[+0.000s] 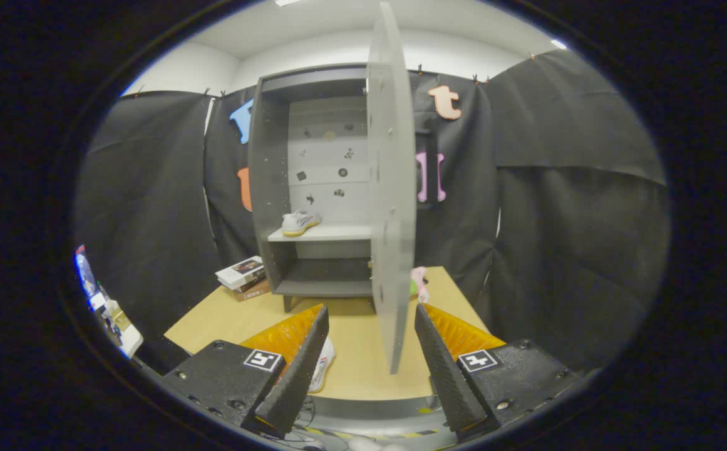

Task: Open the shoe cabinet door, grab the shoes and put them into the shoe cabinet, then close the shoe cabinet door.

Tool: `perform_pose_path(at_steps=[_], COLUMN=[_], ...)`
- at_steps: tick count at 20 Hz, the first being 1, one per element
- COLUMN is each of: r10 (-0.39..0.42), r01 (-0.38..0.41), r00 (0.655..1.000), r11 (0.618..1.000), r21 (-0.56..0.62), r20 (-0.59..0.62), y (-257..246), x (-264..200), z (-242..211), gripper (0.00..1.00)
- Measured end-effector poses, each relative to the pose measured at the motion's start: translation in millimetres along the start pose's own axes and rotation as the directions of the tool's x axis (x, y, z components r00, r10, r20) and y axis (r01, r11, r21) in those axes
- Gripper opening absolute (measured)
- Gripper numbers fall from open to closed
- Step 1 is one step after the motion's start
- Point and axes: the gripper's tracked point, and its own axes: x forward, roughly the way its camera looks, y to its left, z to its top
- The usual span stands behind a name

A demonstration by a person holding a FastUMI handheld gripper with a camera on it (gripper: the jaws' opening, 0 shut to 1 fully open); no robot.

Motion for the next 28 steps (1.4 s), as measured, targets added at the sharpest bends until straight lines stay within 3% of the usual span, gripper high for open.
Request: perform_pose_path(at_steps=[4, 9, 12, 16, 28], r10=[0.027, 0.052, 0.092, 0.081, 0.004], r01=[-0.026, -0.059, -0.111, -0.123, -0.018], r00=[0.998, 0.987, 0.967, 0.931, 0.887], r11=[1.0, 0.997, 0.991, 0.988, 1.0], r21=[0.018, -0.043, -0.069, -0.097, -0.026], r20=[-0.064, -0.154, -0.239, -0.356, -0.462], y=[56.6, 104.6, 132.8, 154.5, 162.5], x=[43.5, 100.4, 135.3, 170.7, 268.6], z=[-63.8, -144.5, -196.5, -247.6, -290.5], gripper=[0.91, 0.92, 0.92, 0.92, 0.92])
